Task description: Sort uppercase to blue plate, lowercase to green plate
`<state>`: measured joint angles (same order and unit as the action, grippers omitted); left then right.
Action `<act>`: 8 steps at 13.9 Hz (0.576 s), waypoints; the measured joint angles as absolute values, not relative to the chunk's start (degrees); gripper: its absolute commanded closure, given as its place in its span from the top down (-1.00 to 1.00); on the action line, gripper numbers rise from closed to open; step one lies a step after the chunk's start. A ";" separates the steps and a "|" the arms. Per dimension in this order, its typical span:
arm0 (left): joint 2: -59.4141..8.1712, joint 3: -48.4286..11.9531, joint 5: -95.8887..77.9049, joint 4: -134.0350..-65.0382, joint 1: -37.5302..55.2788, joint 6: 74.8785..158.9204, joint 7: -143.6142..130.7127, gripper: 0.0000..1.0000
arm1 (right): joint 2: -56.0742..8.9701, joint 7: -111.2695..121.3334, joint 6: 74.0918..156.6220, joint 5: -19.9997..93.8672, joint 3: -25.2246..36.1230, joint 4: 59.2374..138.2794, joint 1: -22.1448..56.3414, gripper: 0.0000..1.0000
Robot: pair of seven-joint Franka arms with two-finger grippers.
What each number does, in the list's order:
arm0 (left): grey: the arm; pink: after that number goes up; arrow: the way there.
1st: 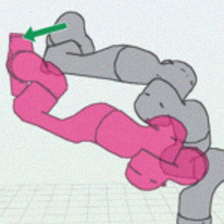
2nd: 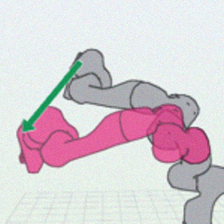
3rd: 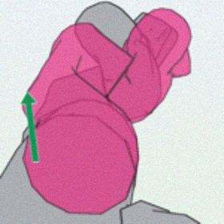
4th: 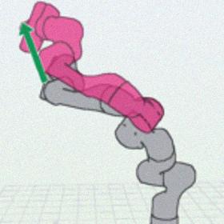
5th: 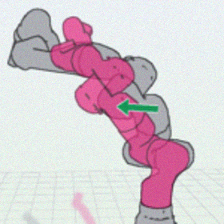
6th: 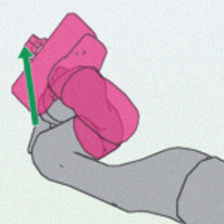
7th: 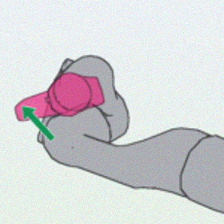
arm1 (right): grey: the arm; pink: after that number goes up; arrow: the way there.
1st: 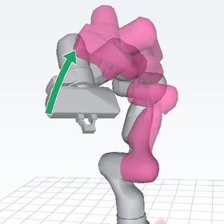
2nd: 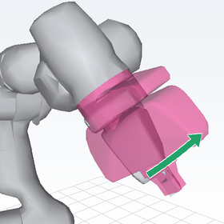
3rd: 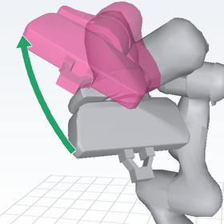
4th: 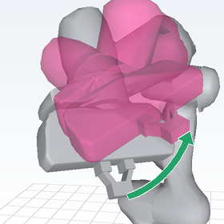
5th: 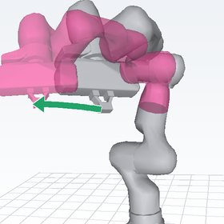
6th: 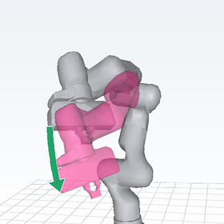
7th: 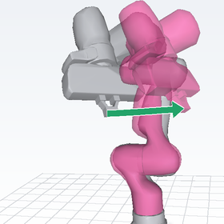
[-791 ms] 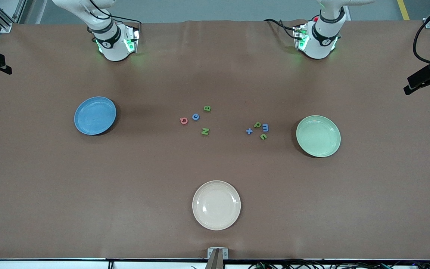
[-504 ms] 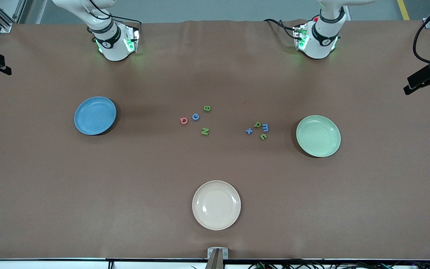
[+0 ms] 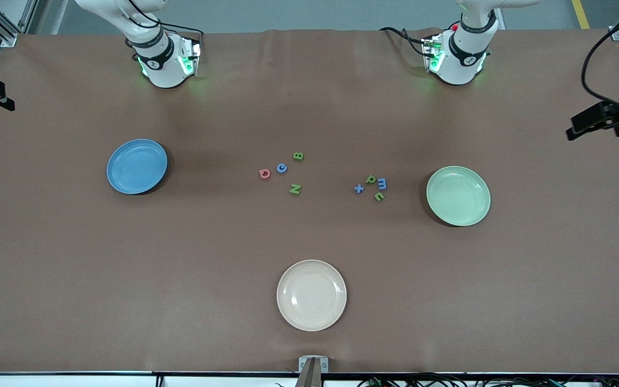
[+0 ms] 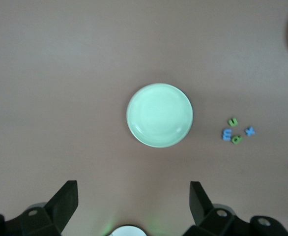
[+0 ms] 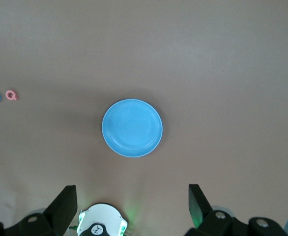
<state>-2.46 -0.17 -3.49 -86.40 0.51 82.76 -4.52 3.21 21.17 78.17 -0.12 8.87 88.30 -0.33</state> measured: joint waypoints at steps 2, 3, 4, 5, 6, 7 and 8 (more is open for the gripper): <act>-4.79 -3.11 -5.89 -87.89 0.90 83.11 -7.06 0.99 | 3.26 19.54 78.47 1.30 8.87 88.31 -0.36 1.00; -6.31 -5.04 -6.20 -88.28 1.11 83.95 -9.76 0.99 | 3.38 17.46 78.54 1.72 8.84 88.31 -0.37 1.00; -7.89 -7.00 -6.26 -88.80 1.50 85.62 -13.13 0.99 | 3.53 15.26 78.61 1.99 8.76 88.31 -0.36 1.00; -9.43 -8.83 -6.26 -89.58 2.11 88.00 -16.61 0.99 | 3.70 13.58 78.76 2.12 8.61 88.30 -0.36 1.00; -10.81 -10.11 -6.26 -90.68 3.10 90.83 -19.97 0.99 | 3.83 12.70 78.94 2.15 8.47 88.29 -0.35 1.00; -12.13 -10.80 -6.26 -91.96 4.52 93.85 -23.16 0.99 | 3.94 12.30 79.04 2.16 8.40 88.25 -0.36 1.00; -13.50 -11.00 -6.26 -93.18 6.28 96.88 -26.11 1.00 | 4.02 11.95 79.07 2.16 8.37 88.25 -0.36 1.00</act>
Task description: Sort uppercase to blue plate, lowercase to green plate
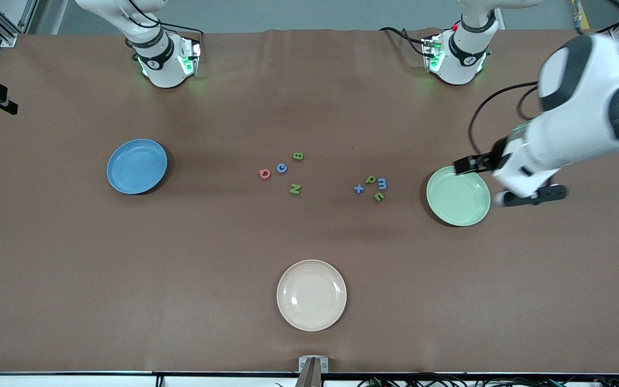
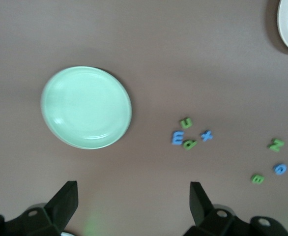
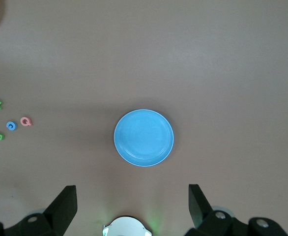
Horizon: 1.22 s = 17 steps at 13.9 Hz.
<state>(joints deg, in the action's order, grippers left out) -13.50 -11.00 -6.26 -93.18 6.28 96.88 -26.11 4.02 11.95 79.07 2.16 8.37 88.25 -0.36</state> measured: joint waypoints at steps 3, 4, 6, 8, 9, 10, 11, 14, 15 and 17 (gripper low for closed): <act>-17.64 -11.08 -6.26 -95.20 11.37 104.63 -32.14 0.99 | 4.04 10.04 79.11 2.21 8.32 88.25 -0.36 1.00; -18.75 -11.09 -6.26 -95.74 12.89 107.42 -33.68 0.99 | 4.04 9.15 79.12 2.22 8.30 88.25 -0.36 1.00; -20.47 -11.07 -6.09 -97.79 15.63 113.60 -36.14 1.00 | 4.04 8.47 79.44 2.24 8.25 88.25 -0.36 1.00; -21.90 -11.05 -4.88 -101.18 18.21 119.65 -37.29 0.99 | 4.04 8.45 79.83 2.25 8.20 88.25 -0.35 1.00; -22.61 -11.05 -4.45 -103.07 19.38 122.71 -37.57 0.99 | 4.03 8.45 79.97 2.25 8.19 88.22 -0.35 1.00; -23.40 -11.06 -4.21 -104.84 20.51 125.59 -38.16 0.99 | 4.04 8.45 80.11 2.25 8.19 88.16 -0.35 1.00; -24.13 -11.05 -3.79 -106.26 21.47 127.85 -38.80 0.99 | 4.03 8.45 80.20 2.25 8.19 88.13 -0.36 1.00; -26.02 -11.05 -2.89 -108.37 23.12 131.10 -39.59 0.99 | 3.98 8.45 81.76 2.17 8.20 88.12 -0.41 1.00; -26.27 -11.05 -2.84 -108.81 23.58 131.97 -39.59 0.99 | 3.80 8.43 82.96 2.16 8.23 88.14 -0.53 1.00; -26.31 -11.05 -2.83 -110.04 24.14 134.45 -39.61 0.99 | 2.25 8.43 84.93 2.15 8.41 88.26 -1.10 1.00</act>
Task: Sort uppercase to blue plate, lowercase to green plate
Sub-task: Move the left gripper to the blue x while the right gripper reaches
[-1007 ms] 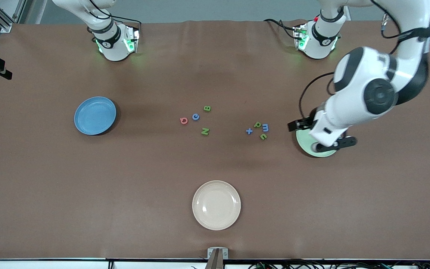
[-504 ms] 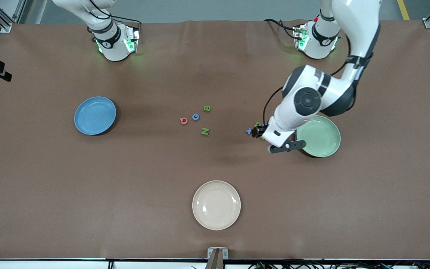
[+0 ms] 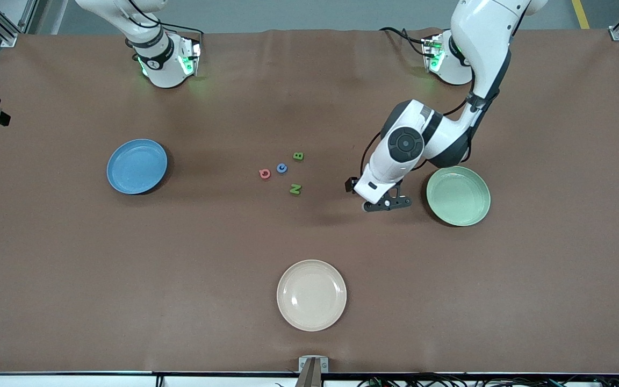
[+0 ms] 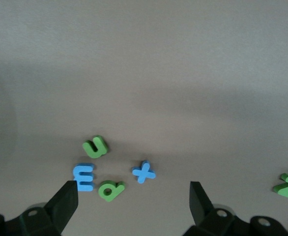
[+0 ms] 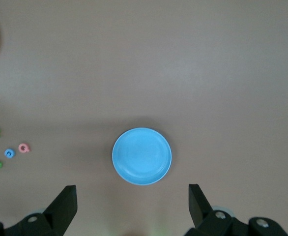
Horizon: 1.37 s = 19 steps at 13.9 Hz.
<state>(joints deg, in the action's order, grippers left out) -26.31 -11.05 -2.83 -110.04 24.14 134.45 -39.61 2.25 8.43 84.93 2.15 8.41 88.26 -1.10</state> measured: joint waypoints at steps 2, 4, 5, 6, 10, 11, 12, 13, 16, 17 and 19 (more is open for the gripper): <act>-25.85 -11.04 -2.83 -111.09 24.19 136.41 -40.04 0.99 | -1.70 8.43 86.44 2.07 8.51 88.44 -1.90 1.00; -24.95 -11.05 -2.81 -112.14 24.24 136.48 -40.76 0.99 | -6.68 8.42 87.37 2.02 8.53 88.53 -2.21 1.00; -24.84 -11.06 -2.81 -112.73 24.48 136.49 -40.92 0.99 | -8.40 7.94 87.23 2.04 8.45 88.56 -2.14 1.00; -24.97 -11.07 -2.81 -113.27 24.93 136.66 -41.27 0.99 | -9.27 5.96 86.84 2.20 8.32 88.63 -2.00 1.00; -27.42 -11.06 -2.81 -115.01 27.36 139.96 -42.03 0.99 | -8.52 -9.77 86.32 3.57 7.77 89.92 0.73 1.00; -28.11 -11.06 -2.81 -115.49 27.86 140.96 -42.10 0.99 | -8.18 -14.34 86.32 3.59 7.69 90.23 2.20 1.00; -28.57 -11.06 -2.70 -116.05 28.11 141.99 -42.11 0.95 | -7.82 -19.19 86.42 3.60 7.60 90.82 3.69 1.00; -28.90 -11.03 -2.35 -116.70 28.13 143.25 -42.14 0.89 | -7.45 -24.54 86.90 3.61 7.52 91.71 5.26 1.00; -29.55 -10.71 -1.79 -118.05 28.01 145.76 -42.15 0.76 | -6.08 -39.07 91.97 3.63 7.33 96.55 9.90 1.00; -29.73 -10.62 -1.73 -118.11 27.94 146.13 -42.15 0.70 | -5.81 -44.04 93.97 3.65 7.30 98.49 11.63 1.00; -29.81 -10.38 -1.66 -118.10 27.92 146.46 -42.15 0.51 | -5.69 -54.56 97.90 3.69 7.22 102.00 15.87 1.00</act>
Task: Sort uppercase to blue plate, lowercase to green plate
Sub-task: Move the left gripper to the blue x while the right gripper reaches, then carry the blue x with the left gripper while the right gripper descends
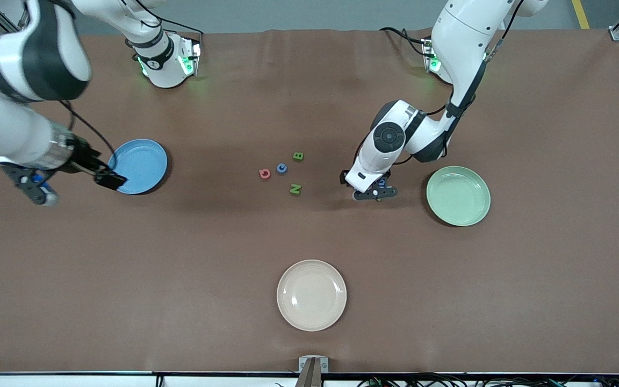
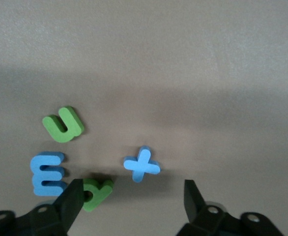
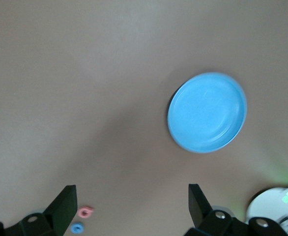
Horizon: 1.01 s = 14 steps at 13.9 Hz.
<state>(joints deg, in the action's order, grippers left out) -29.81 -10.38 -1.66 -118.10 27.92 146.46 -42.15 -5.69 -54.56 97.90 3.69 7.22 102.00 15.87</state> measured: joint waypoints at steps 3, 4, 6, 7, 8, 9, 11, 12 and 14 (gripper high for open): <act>-29.85 -10.22 -1.62 -117.78 27.87 146.68 -42.15 0.30 | -5.76 -70.46 109.48 3.75 7.11 109.52 23.94 1.00; -29.90 -10.18 -1.61 -117.54 27.86 146.69 -42.15 0.26 | -5.99 -76.05 114.25 3.75 7.07 112.33 27.02 1.00; -30.18 -10.14 -1.55 -117.05 27.86 146.69 -42.16 0.20 | -7.76 -83.96 121.09 3.75 7.00 116.18 32.21 1.00; -30.34 -10.12 -1.43 -116.95 27.86 146.69 -42.15 0.17 | -9.41 -86.51 123.65 3.75 6.99 117.08 34.00 1.00; -30.50 -10.11 -1.29 -116.87 27.87 146.69 -42.16 0.15 | -11.30 -88.40 126.06 3.75 6.99 117.39 35.25 1.00; -30.68 -10.11 -1.27 -116.75 27.87 146.69 -42.16 0.13 | -13.16 -89.89 128.03 3.75 7.01 117.45 36.08 1.00; -31.17 -10.12 -1.24 -116.28 27.92 146.69 -42.16 0.05 | -16.39 -91.45 130.23 3.75 7.03 117.46 37.22 0.99; -31.42 -10.12 -1.24 -116.04 27.94 146.69 -42.18 -0.01 | -17.57 -91.72 130.80 3.75 7.03 117.46 37.62 0.98; -31.90 -10.12 -1.23 -115.63 27.94 146.69 -42.29 -0.10 | -19.23 -92.74 132.44 3.75 7.05 117.45 38.45 0.98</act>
<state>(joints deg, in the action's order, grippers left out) -31.90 -10.12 -1.23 -115.63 27.94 146.69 -42.29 -19.23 -92.74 132.44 3.75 7.05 117.45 38.45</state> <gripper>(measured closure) 0.467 0.004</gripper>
